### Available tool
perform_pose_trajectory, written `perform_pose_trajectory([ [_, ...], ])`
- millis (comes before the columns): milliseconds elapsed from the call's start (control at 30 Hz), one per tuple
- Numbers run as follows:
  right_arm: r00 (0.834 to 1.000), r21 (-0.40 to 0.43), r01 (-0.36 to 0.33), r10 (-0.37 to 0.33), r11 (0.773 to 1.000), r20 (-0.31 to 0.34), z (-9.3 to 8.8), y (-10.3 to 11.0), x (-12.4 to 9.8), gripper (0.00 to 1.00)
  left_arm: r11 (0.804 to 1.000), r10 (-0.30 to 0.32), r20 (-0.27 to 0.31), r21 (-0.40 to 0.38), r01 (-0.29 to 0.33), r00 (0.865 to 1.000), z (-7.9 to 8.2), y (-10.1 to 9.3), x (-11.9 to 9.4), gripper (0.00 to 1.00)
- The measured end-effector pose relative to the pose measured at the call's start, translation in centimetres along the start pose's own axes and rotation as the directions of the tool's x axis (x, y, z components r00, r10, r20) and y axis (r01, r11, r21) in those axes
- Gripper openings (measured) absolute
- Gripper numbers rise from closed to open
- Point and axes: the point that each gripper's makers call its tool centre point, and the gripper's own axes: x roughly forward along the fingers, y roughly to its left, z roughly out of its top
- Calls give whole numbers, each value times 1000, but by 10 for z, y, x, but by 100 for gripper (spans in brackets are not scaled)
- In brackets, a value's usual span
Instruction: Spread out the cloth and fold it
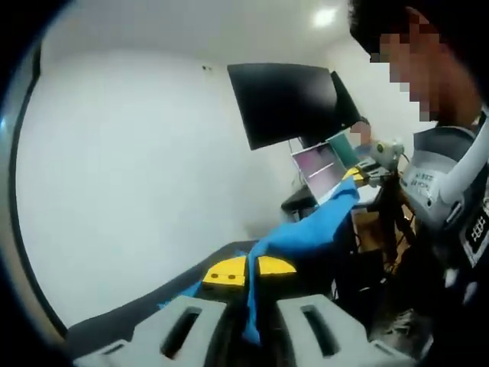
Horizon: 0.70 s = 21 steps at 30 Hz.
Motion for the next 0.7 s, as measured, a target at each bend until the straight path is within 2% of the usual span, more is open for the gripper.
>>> perform_pose_trajectory([
  [167,1000,-55,8,-7,998,20,18,3,-8,0,1000,-1,14,14,1,1000,11,0,-8,0],
  [267,998,-111,34,-28,993,59,37,3,-15,0,1000,-23,63,8,22,998,27,-3,-17,0],
  [367,997,-123,37,-29,992,65,42,0,-17,0,1000,-22,76,21,21,997,32,-3,-18,0],
  [400,998,-118,37,-30,992,64,39,-2,-14,0,999,-13,62,34,11,998,28,0,-16,0],
  [467,997,-58,21,-17,998,71,28,-4,0,0,1000,-12,32,5,12,999,14,7,-7,0],
  [500,998,-45,15,-12,999,58,19,-5,8,0,999,-22,-18,-46,21,1000,-3,12,2,0],
  [600,1000,-14,13,-13,1000,-5,-14,-9,41,0,992,-47,-101,-122,35,994,-44,27,28,0],
  [667,999,48,14,-12,999,-52,-43,-13,64,0,986,-66,-159,-165,39,985,-73,39,46,0],
  [700,998,77,16,-11,997,-65,-57,-18,76,0,981,-74,-170,-188,42,983,-84,46,56,0],
])
